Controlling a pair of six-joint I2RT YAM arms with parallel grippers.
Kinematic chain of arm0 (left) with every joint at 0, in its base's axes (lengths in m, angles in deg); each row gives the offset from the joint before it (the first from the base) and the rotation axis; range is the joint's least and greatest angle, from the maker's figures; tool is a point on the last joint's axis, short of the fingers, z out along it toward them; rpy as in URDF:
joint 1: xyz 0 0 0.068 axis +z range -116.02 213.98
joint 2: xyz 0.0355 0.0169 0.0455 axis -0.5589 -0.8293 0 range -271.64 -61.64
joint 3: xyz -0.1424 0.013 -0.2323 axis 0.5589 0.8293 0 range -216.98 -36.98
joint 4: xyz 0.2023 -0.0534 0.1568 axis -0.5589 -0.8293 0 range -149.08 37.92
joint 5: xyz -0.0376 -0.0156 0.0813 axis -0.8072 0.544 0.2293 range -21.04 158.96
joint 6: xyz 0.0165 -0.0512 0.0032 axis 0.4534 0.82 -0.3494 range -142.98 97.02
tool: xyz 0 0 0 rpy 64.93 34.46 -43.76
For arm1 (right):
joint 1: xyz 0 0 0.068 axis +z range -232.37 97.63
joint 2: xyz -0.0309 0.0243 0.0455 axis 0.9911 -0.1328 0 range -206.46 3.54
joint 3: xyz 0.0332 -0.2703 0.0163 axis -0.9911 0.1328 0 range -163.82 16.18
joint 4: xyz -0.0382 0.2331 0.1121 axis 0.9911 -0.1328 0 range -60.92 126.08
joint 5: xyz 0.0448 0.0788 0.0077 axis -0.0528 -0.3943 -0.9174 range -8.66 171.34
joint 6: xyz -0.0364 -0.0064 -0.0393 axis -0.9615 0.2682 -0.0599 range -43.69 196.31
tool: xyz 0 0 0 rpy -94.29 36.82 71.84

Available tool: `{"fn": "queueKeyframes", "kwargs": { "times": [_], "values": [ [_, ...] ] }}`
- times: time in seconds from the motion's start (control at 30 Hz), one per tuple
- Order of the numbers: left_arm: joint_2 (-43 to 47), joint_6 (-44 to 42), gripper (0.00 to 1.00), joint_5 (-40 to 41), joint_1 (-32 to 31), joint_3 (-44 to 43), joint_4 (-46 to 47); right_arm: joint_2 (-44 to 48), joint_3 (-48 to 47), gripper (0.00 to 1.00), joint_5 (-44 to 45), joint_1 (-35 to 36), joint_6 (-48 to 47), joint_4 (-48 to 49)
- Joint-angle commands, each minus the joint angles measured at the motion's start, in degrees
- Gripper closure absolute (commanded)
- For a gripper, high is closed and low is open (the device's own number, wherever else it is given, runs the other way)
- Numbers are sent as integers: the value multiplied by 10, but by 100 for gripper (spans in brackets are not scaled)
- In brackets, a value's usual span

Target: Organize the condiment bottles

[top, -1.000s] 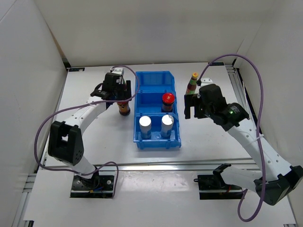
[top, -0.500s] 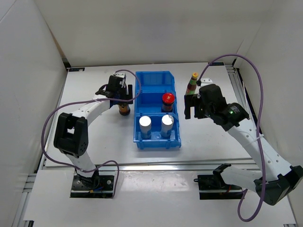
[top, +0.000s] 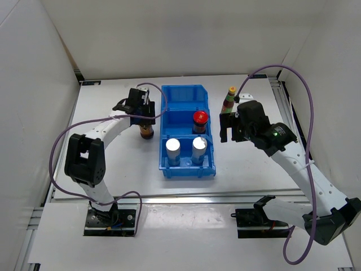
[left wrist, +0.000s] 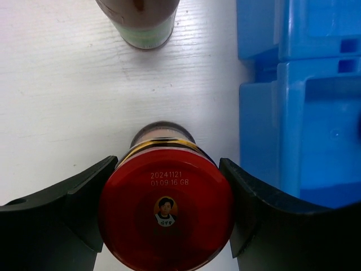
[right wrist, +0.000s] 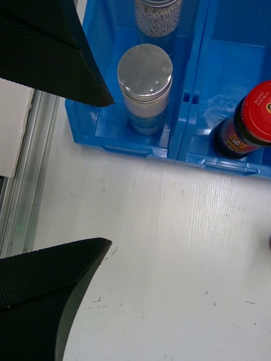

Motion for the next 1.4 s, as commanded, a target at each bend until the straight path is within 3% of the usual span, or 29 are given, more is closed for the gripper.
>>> {"fn": "queueKeyframes", "kwargs": {
  "times": [0.0,0.3,0.53,0.67,0.87,1.37],
  "values": [
    [53,-7,70,3,4,-80,-8,0,-8,0,7,0,-4,-5],
    [83,-7,83,3,-21,-223,-45,0,-8,0,7,0,-4,-11],
    [62,40,87,-43,-62,-263,-45,5,-8,0,12,0,-4,-16],
    [42,48,89,-68,-89,-263,-45,16,-8,0,17,0,-4,-22],
    [20,48,89,-43,-137,-257,-45,21,-3,0,22,0,-4,-34],
    [-42,58,87,-7,-148,-171,-9,32,-14,0,38,0,-4,-63]
  ]
}}
